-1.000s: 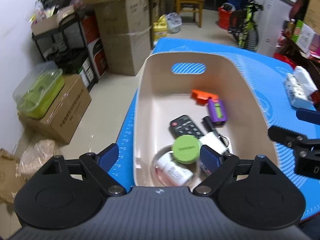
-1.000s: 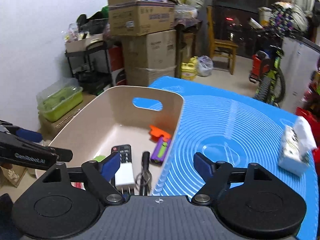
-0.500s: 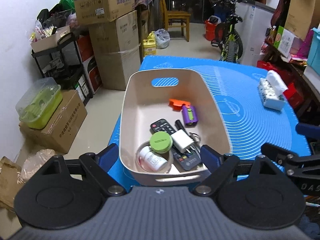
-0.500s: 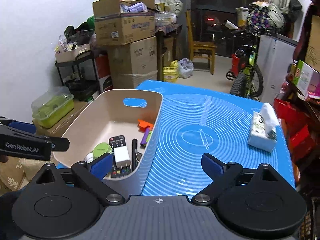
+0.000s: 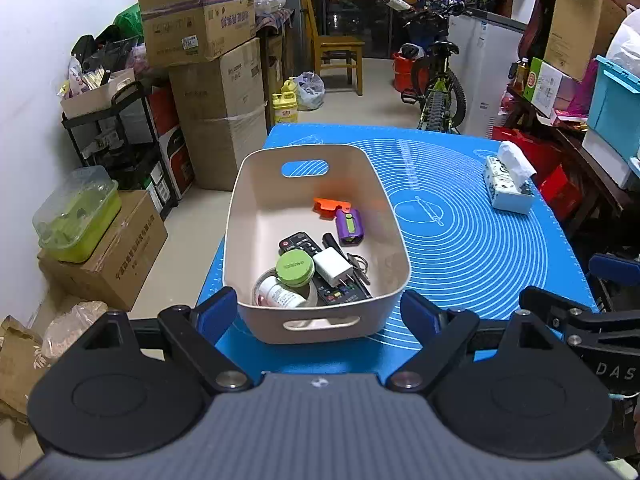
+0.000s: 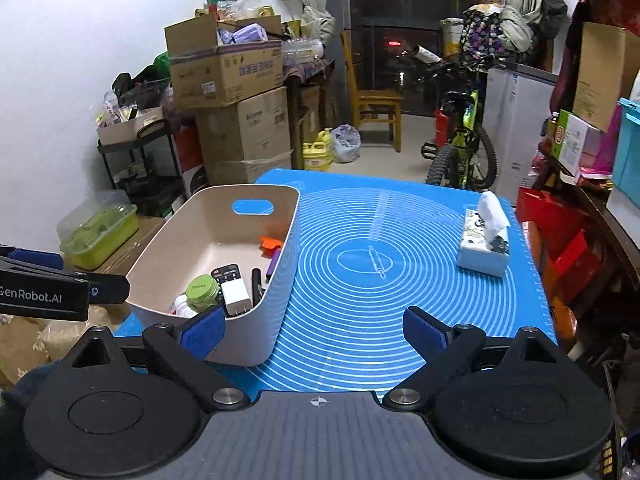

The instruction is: Organize rigid objects

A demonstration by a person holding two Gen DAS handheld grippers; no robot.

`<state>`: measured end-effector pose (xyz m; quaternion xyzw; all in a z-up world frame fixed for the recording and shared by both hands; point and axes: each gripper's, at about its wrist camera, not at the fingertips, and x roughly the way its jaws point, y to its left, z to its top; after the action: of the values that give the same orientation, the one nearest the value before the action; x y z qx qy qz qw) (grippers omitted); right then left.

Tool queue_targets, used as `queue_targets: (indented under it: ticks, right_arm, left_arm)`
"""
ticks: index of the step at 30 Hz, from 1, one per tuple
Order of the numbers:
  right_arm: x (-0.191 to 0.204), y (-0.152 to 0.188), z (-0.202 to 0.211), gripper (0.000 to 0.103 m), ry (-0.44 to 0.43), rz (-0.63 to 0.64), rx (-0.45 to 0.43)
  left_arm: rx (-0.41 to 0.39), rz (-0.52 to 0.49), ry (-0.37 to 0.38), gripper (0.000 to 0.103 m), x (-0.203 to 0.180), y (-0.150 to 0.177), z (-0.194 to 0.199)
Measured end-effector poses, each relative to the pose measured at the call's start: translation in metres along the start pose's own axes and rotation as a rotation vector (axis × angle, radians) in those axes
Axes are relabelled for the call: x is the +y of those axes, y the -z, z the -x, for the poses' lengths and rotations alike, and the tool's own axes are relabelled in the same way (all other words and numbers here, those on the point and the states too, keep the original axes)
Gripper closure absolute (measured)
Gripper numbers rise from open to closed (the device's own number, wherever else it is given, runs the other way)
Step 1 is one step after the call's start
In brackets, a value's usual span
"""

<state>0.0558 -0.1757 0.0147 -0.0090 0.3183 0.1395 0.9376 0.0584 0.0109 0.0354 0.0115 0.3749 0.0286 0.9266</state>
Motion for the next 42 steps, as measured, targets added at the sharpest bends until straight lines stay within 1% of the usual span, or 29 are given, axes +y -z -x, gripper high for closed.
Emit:
queue_targets:
  ticks: [3, 11, 21, 30, 42]
  right_arm:
    - [0.000, 0.006, 0.010, 0.008, 0.017, 0.001, -0.003]
    - [0.001, 0.019, 0.031, 0.008, 0.024, -0.029, -0.004]
    - [0.002, 0.029, 0.047, 0.008, 0.035, -0.041, -0.001]
    - [0.002, 0.037, 0.056, 0.008, 0.027, -0.056, -0.001]
    - [0.005, 0.038, 0.064, 0.008, 0.029, -0.060, -0.007]
  left_arm:
    - [-0.003, -0.009, 0.006, 0.015, -0.003, 0.005, 0.007]
    - [-0.009, -0.029, 0.014, 0.015, -0.009, 0.018, 0.022]
    - [-0.004, -0.050, 0.026, 0.015, -0.016, 0.028, 0.031]
    - [0.004, -0.053, 0.030, 0.015, -0.019, 0.035, 0.036]
    - [0.006, -0.066, 0.033, 0.015, -0.024, 0.040, 0.040]
